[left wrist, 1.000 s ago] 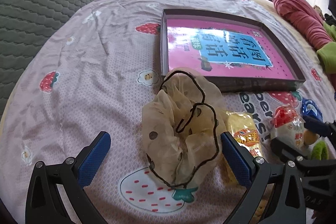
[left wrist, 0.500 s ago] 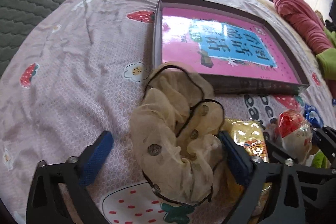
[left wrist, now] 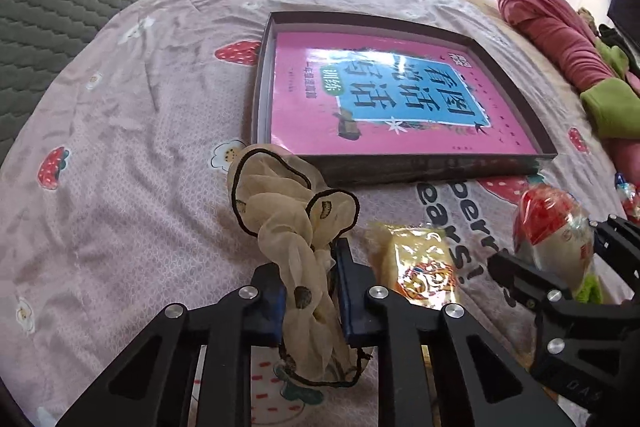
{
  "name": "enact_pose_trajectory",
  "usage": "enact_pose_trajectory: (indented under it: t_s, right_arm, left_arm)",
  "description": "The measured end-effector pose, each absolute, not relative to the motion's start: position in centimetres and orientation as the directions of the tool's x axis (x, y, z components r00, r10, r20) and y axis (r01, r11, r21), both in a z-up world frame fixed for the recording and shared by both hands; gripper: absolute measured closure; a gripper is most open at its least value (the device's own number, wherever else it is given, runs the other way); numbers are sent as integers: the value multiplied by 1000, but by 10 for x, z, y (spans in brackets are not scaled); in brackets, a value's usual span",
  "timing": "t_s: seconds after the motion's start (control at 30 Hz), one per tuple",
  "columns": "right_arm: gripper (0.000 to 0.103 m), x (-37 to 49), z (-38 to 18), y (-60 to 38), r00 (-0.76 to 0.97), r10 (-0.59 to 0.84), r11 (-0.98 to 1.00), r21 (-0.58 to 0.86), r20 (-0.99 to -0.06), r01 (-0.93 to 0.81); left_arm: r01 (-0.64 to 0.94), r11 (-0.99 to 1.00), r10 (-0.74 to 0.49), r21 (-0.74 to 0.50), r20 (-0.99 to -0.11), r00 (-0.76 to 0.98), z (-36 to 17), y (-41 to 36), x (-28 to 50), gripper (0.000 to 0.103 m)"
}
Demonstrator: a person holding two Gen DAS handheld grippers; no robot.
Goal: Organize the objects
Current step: 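Grasp the beige scrunchie with the left gripper while the right gripper grasps the egg candy, then carry the scrunchie and egg candy over the tray with both grippers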
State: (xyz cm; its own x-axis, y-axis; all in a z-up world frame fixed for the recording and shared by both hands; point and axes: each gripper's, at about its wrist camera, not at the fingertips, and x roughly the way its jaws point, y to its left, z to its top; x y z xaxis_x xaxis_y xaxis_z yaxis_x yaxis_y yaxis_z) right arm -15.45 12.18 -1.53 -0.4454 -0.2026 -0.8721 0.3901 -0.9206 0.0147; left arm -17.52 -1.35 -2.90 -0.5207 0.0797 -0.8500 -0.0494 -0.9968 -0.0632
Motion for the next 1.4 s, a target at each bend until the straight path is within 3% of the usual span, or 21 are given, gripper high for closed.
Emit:
enact_pose_trajectory:
  t_s: [0.87,1.4]
  right_arm:
    - [46,-134,44,156,-528,-254,-924,43,-810,379]
    - [46,-170,97,169,-626,-273,-920,8,-731,392]
  left_arm:
    - [-49,-998,53,-30,-802,-595,41,17,-145,85]
    - [-18,-1000,19,-10,-769,-639,72,17,-182,84]
